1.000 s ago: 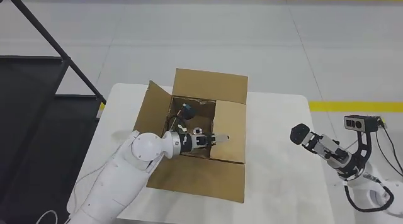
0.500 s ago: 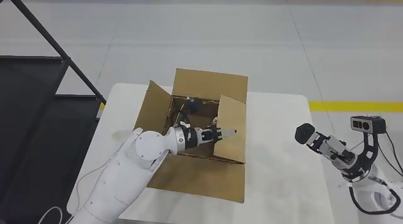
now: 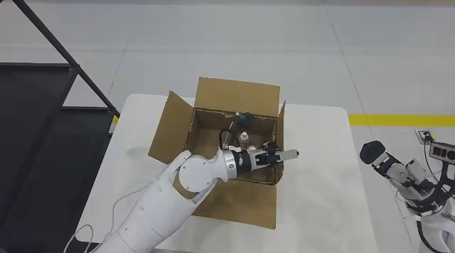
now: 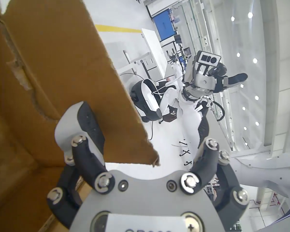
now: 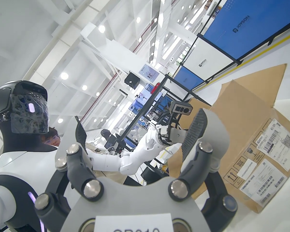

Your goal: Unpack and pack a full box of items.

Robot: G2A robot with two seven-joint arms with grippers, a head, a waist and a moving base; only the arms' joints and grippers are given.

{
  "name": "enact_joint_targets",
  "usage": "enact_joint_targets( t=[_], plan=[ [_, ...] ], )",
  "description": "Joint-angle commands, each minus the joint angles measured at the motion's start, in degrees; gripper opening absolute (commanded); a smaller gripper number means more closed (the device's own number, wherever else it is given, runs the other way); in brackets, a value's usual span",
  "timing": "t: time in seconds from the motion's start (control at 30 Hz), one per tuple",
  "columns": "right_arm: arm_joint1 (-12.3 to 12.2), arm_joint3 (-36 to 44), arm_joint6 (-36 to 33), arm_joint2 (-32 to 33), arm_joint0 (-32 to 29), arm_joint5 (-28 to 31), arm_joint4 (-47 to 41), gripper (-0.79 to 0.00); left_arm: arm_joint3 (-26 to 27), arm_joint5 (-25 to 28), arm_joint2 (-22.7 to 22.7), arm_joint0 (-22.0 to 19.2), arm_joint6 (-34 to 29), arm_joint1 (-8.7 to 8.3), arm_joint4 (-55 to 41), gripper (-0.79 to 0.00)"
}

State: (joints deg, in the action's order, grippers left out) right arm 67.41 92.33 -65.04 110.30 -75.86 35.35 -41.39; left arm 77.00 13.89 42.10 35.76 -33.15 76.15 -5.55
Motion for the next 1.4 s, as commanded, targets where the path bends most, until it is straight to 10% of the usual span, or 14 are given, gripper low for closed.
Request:
enact_joint_targets(
  t=[0.0, 0.43, 0.8, 1.1, 1.37],
  plan=[
    [-0.1, -0.1, -0.3, 0.8, -0.9, 0.8, -1.2, 0.000, -1.9, 0.0, -2.1, -1.3, 1.5, 1.26, -0.6, 0.000],
    [-0.9, -3.0, -2.2, 3.8, -3.1, 1.7, -5.0, 0.000, -14.2, -5.5, -11.7, -8.8, -0.4, 8.38, -0.6, 0.000],
    [-1.5, -6.1, -2.8, 3.2, -1.2, 1.1, -5.9, 0.000, -17.9, -4.4, -11.5, -10.5, 0.6, 11.25, -0.1, 0.000],
    [-2.0, -2.2, -1.6, 0.0, 1.9, 0.6, -0.3, 0.000, -3.7, -1.7, 2.6, -4.2, 1.8, 5.64, 8.2, 0.000],
    [-1.9, 6.6, 6.0, -9.7, 7.6, -4.1, 17.5, 0.000, 26.8, -5.9, 31.0, 18.6, -4.2, -2.16, 13.4, 0.000]
  ],
)
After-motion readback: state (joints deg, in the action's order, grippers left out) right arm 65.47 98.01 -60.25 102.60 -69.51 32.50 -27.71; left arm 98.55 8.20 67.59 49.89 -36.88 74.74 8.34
